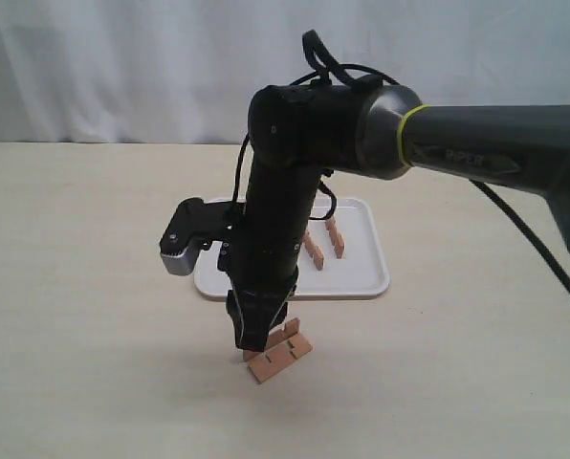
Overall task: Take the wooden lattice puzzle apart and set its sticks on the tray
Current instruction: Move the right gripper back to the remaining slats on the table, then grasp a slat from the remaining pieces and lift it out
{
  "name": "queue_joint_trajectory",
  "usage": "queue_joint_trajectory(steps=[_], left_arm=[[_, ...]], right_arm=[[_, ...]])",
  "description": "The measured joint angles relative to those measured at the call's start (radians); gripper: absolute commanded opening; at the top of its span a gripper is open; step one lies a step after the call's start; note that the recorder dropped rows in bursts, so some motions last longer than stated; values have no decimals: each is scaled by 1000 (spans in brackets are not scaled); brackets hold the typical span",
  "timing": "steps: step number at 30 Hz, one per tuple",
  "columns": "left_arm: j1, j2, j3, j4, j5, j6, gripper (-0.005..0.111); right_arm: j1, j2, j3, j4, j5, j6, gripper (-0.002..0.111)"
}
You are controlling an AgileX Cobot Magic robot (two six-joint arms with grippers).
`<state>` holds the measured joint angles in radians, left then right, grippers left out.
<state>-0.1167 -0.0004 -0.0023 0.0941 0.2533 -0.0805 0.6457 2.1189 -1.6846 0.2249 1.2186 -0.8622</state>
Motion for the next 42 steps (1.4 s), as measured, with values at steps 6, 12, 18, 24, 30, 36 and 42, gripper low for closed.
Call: queue_joint_trajectory(steps=[6, 12, 18, 24, 30, 36, 42], left_arm=[[0, 0, 0, 0, 0, 0, 0], [0, 0, 0, 0, 0, 0, 0], [0, 0, 0, 0, 0, 0, 0], [0, 0, 0, 0, 0, 0, 0], [0, 0, 0, 0, 0, 0, 0], [0, 0, 0, 0, 0, 0, 0], [0, 0, 0, 0, 0, 0, 0]], right_arm=[[7, 27, 0, 110, -60, -15, 35], [7, 45, 0, -46, -82, -51, 35], [7, 107, 2, -78, -105, -169, 35], [7, 112, 3, -90, -153, -187, 35], [7, 140, 3, -101, -156, -192, 35], [7, 151, 3, -102, -156, -192, 4], [7, 151, 3, -102, -147, -192, 4]])
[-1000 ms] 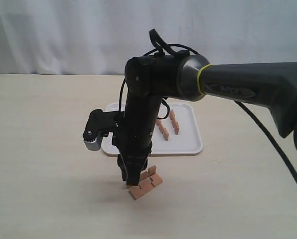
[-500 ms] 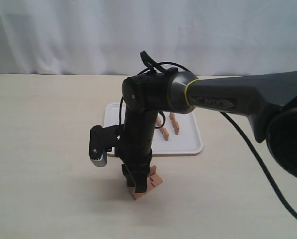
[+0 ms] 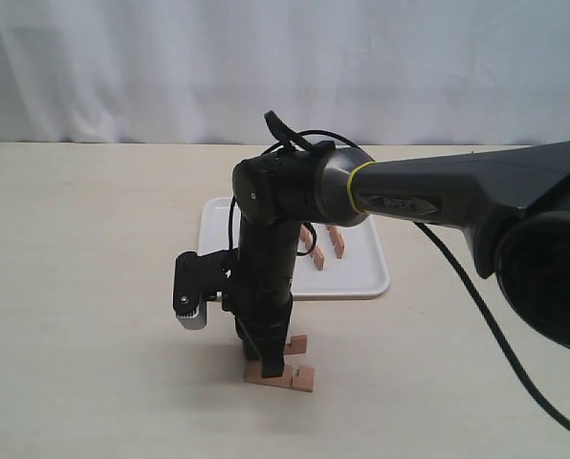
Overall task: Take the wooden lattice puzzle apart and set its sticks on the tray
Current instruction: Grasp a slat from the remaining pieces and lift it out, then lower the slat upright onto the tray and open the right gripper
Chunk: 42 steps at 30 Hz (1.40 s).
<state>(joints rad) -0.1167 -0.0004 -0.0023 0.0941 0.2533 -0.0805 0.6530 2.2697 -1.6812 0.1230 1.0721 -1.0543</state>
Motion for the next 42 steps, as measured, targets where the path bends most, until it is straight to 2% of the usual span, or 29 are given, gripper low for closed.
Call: queue_joint_trajectory(steps=[13, 18, 22, 28, 29, 32, 33, 37, 42], left_arm=[[0, 0, 0, 0, 0, 0, 0], [0, 0, 0, 0, 0, 0, 0], [0, 0, 0, 0, 0, 0, 0], [0, 0, 0, 0, 0, 0, 0], [0, 0, 0, 0, 0, 0, 0], [0, 0, 0, 0, 0, 0, 0], [0, 0, 0, 0, 0, 0, 0], [0, 0, 0, 0, 0, 0, 0], [0, 0, 0, 0, 0, 0, 0]], right_arm=[[0, -12, -6, 0, 33, 3, 4], [0, -41, -9, -4, 25, 72, 4], [0, -50, -9, -56, -53, 282, 4], [0, -52, -9, -322, -173, 876, 4], [0, -52, -9, -350, -173, 922, 4], [-5, -52, -21, -369, -155, 1014, 4], [-24, -50, -51, -323, -133, 1054, 4], [-112, -9, -203, -100, -39, 1072, 4], [-131, 118, -426, -98, 61, 1133, 4]])
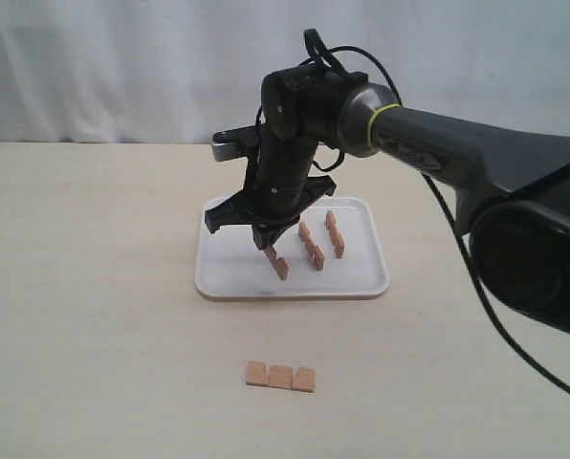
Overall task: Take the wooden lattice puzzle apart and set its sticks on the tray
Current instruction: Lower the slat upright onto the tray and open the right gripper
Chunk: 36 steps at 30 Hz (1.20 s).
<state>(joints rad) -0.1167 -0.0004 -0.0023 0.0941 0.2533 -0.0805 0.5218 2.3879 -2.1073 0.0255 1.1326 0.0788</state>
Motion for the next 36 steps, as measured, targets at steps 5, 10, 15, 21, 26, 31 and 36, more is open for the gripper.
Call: queue_joint_trajectory(steps=[5, 10, 15, 21, 26, 31, 36], left_arm=[[0, 0, 0, 0, 0, 0, 0], [0, 0, 0, 0, 0, 0, 0], [0, 0, 0, 0, 0, 0, 0], [0, 0, 0, 0, 0, 0, 0], [0, 0, 0, 0, 0, 0, 0], [0, 0, 0, 0, 0, 0, 0], [0, 0, 0, 0, 0, 0, 0]], right_arm=[[-2, 130, -201, -109, 73, 47, 4], [-2, 179, -255, -124, 79, 57, 4], [-4, 187, -257, -178, 82, 68, 4], [-6, 198, -257, -180, 84, 70, 4], [-6, 202, -257, -180, 84, 78, 4], [-6, 203, -257, -180, 84, 85, 4], [-6, 203, -257, -180, 84, 85, 4]])
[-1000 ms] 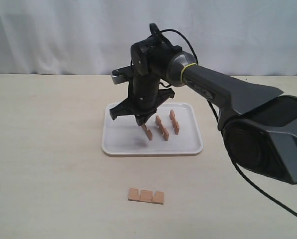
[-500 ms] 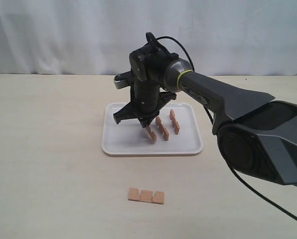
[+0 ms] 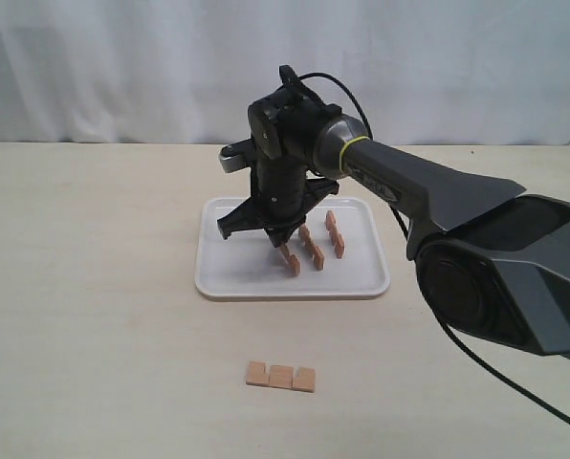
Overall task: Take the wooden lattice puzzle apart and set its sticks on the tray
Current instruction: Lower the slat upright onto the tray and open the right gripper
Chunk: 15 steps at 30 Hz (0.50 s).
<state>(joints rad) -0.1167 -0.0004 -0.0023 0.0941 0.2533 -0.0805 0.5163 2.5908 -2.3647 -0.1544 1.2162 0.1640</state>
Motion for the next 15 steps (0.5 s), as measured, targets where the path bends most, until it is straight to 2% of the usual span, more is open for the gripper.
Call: queue_joint_trajectory(steps=[3, 5, 7, 9, 11, 13, 15], left_arm=[[0, 0, 0, 0, 0, 0, 0], [0, 0, 0, 0, 0, 0, 0], [0, 0, 0, 0, 0, 0, 0], [0, 0, 0, 0, 0, 0, 0], [0, 0, 0, 0, 0, 0, 0], [0, 0, 0, 0, 0, 0, 0], [0, 0, 0, 0, 0, 0, 0]], right_arm=[[0, 0, 0, 0, 0, 0, 5], [0, 0, 0, 0, 0, 0, 11], [0, 0, 0, 0, 0, 0, 23], [0, 0, 0, 0, 0, 1, 42], [0, 0, 0, 0, 0, 1, 53], [0, 0, 0, 0, 0, 1, 59], [0, 0, 0, 0, 0, 1, 59]])
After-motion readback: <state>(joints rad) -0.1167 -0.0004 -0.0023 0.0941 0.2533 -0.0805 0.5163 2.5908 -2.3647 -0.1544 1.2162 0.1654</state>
